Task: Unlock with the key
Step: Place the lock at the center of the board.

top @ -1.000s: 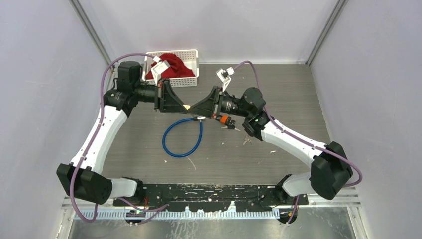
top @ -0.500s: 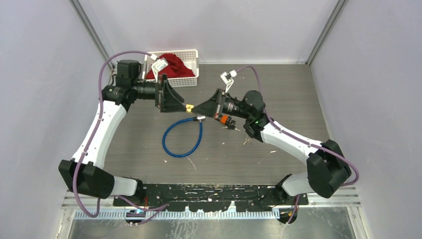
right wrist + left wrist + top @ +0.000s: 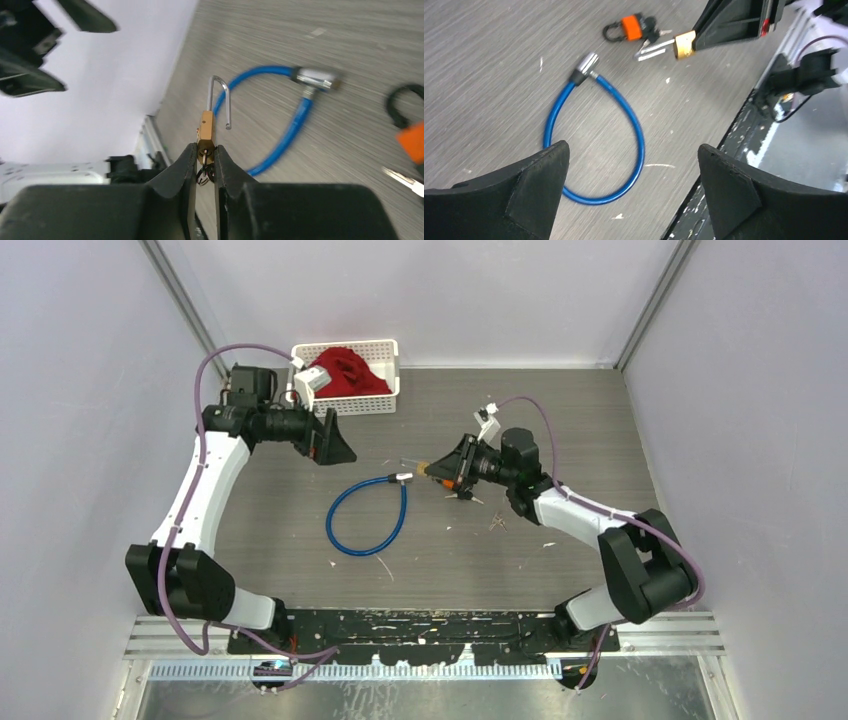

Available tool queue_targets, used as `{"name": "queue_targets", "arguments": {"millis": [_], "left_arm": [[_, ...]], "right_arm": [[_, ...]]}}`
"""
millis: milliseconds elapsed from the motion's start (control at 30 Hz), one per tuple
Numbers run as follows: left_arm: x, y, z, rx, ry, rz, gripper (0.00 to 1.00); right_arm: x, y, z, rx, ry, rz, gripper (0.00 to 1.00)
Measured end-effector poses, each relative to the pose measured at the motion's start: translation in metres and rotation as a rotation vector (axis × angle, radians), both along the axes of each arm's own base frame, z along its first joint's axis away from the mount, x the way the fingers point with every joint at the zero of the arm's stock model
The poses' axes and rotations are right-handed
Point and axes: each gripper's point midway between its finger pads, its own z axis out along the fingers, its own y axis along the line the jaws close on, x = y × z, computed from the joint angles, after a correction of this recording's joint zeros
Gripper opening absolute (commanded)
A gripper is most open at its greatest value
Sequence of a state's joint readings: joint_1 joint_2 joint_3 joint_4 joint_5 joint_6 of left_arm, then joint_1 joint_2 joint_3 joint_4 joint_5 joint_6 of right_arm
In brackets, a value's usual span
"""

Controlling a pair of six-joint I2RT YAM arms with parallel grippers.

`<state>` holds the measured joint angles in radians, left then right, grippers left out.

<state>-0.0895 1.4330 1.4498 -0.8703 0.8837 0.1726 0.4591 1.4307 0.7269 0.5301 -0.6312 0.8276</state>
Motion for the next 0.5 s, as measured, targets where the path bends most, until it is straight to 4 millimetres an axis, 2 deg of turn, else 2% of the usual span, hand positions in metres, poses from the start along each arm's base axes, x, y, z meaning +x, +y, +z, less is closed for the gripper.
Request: {"name": "queue_targets", "arguments": {"millis": [100,267,433,500], "left_arm": [[-0.002,0.009,-0.021,0.069,-0.006,0.008,1.00],[-0.009,0.013,-0.046,0.108,0.024,-0.004,1.00],[-0.012,0.017,-0.048,0.129,0.011,0.006,0.99],[-0.012,0.020,-0.045,0.148,-0.016,0.013,0.99]], "right_arm": [[0.008,-0.012,-0.038,-0.102,0.057,-0.056,0.01],[0.008,-0.029,-0.085,-0.249,0.103,-0.108,0.01],[0.001,-0.035,-0.120,-0.320,0.153,-0.117,0.01],[-0.007,-0.037,-0.136,-0.344,0.185,-0.110,0.05]]}}
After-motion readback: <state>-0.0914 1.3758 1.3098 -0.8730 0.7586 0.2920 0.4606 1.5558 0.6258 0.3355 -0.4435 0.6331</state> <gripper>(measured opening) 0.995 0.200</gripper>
